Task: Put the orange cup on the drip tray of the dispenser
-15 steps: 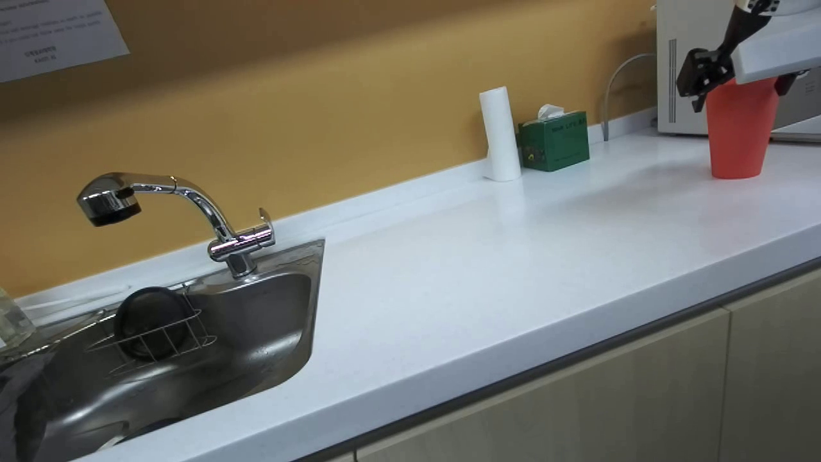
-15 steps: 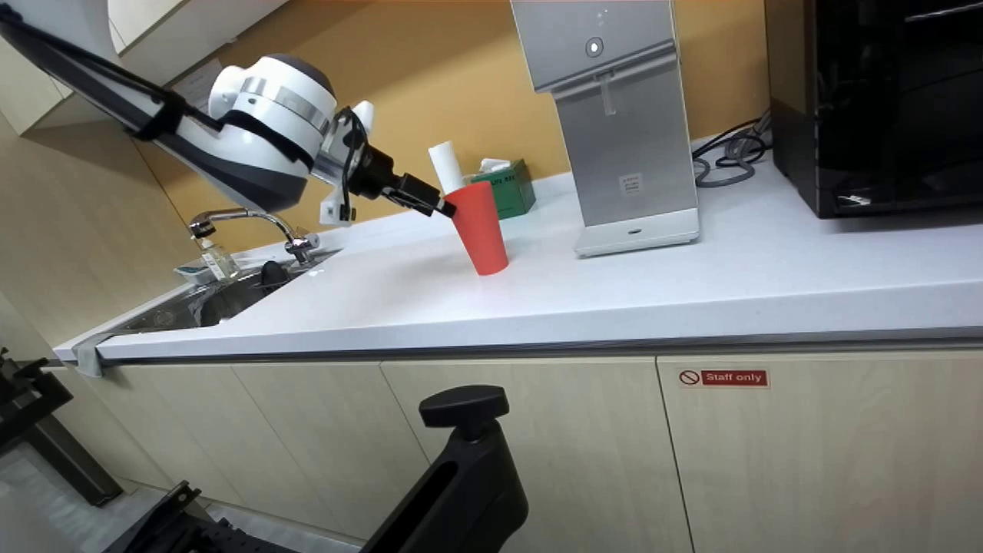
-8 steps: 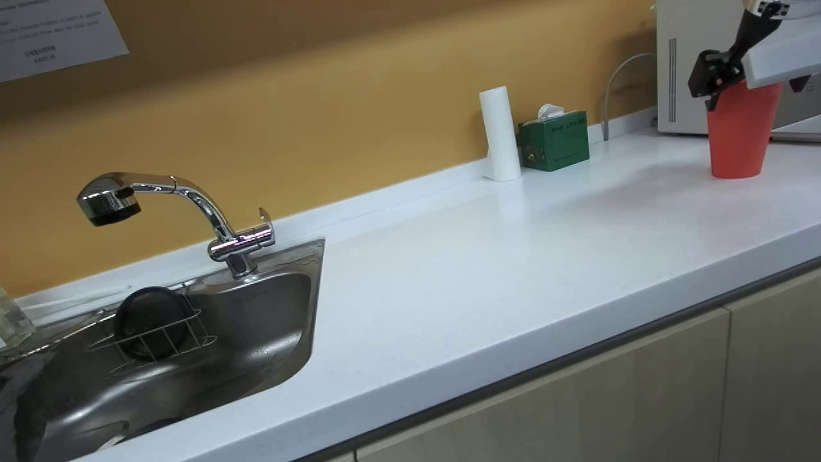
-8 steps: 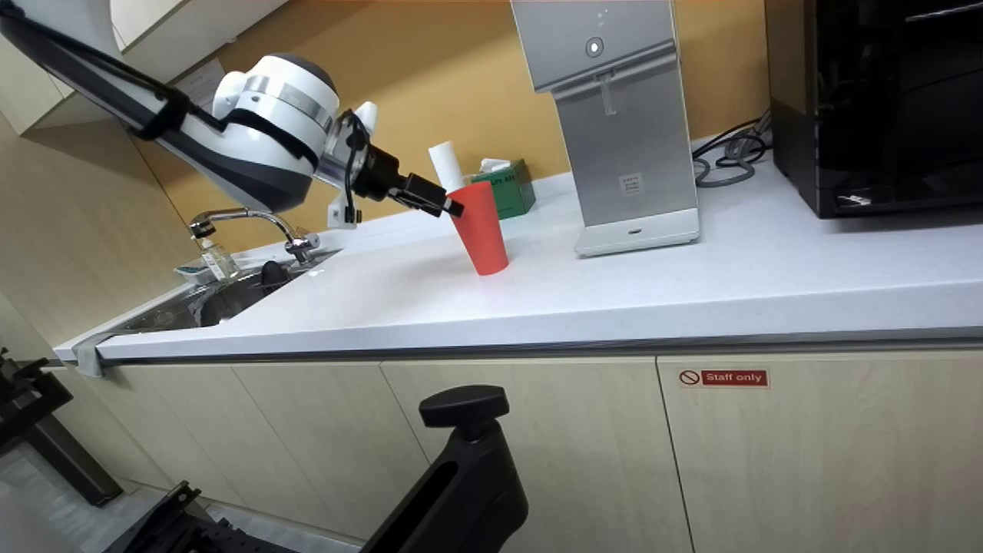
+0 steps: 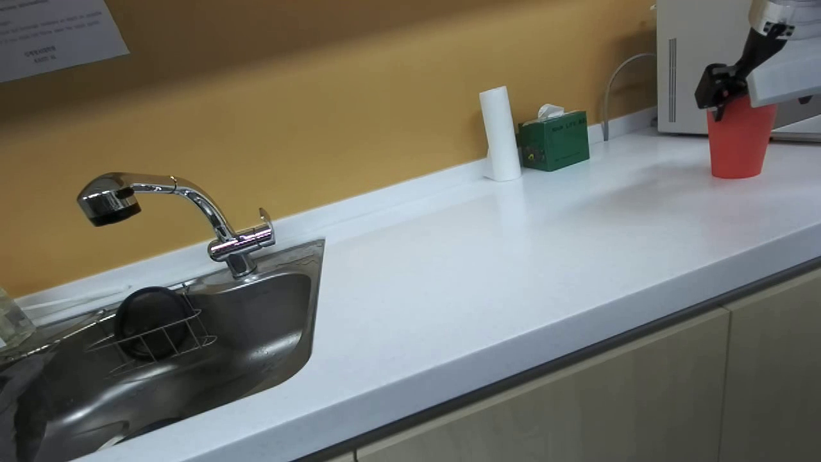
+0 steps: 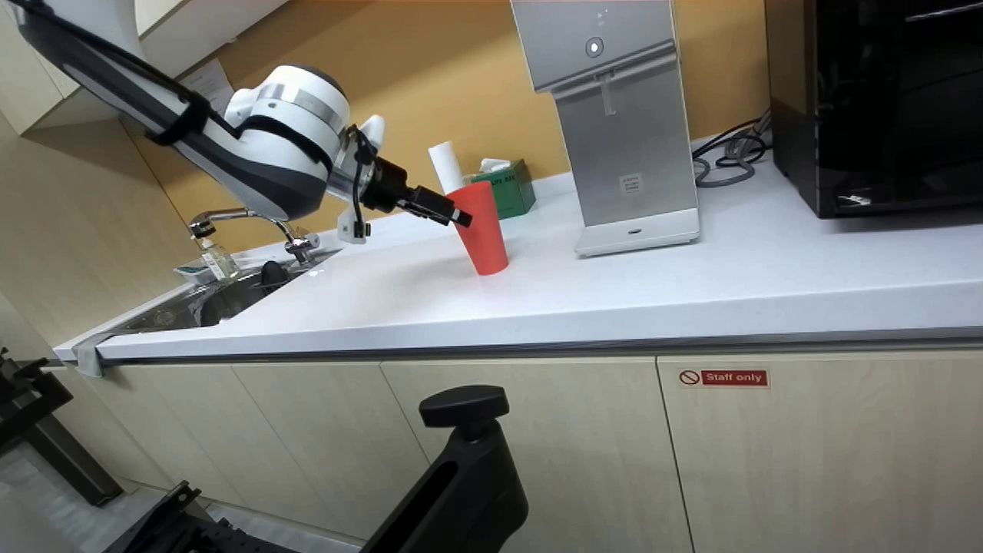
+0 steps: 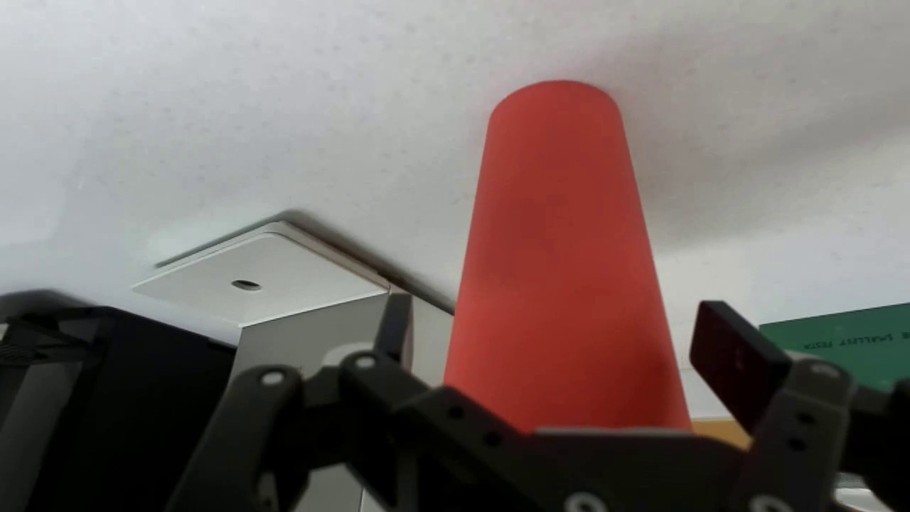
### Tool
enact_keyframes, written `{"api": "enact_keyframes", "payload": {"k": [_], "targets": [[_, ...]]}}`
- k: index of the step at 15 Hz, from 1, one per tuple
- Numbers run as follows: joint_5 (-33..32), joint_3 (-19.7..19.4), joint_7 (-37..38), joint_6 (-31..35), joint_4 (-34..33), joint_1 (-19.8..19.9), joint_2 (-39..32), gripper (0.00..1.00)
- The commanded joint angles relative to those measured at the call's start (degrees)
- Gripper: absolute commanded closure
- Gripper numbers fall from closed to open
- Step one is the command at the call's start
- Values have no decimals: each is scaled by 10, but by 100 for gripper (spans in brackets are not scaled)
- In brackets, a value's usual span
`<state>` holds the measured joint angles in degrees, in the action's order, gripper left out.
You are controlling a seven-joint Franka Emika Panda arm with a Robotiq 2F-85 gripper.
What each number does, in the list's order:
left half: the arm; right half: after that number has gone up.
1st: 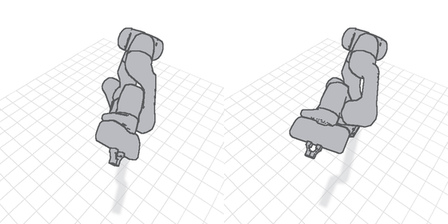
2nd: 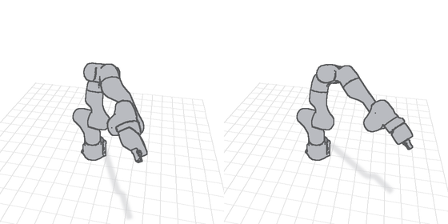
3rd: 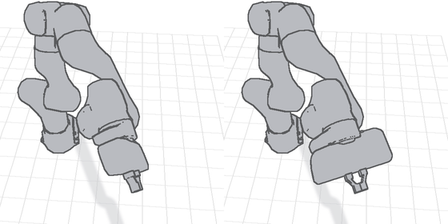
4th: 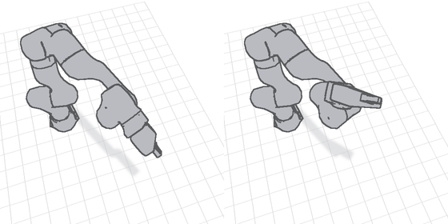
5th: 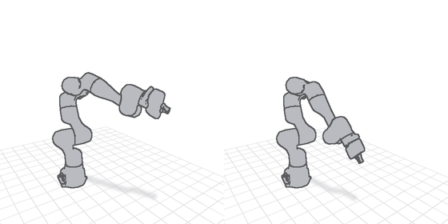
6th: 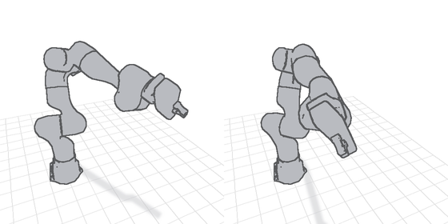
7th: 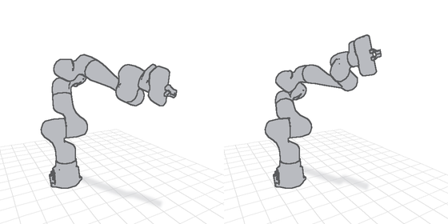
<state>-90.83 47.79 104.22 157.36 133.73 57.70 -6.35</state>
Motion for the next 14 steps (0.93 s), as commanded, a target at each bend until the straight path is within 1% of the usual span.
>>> {"api": "enact_keyframes", "payload": {"k": [1, 6, 9, 10, 11, 13, 14], "targets": [[-72, -3, 76, -19, -30, -9, -45, 0], [-161, -4, 130, -38, -62, -15, -93, 0], [-195, -3, 150, -58, -78, -18, -113, 0], [-205, -2, 161, -63, -82, -17, -118, 25], [-215, -2, 171, -68, -85, -16, -121, 27], [-228, -1, 184, -76, -90, -13, -123, 41], [-223, -95, 206, -47, -95, -97, -92, 43]]}}
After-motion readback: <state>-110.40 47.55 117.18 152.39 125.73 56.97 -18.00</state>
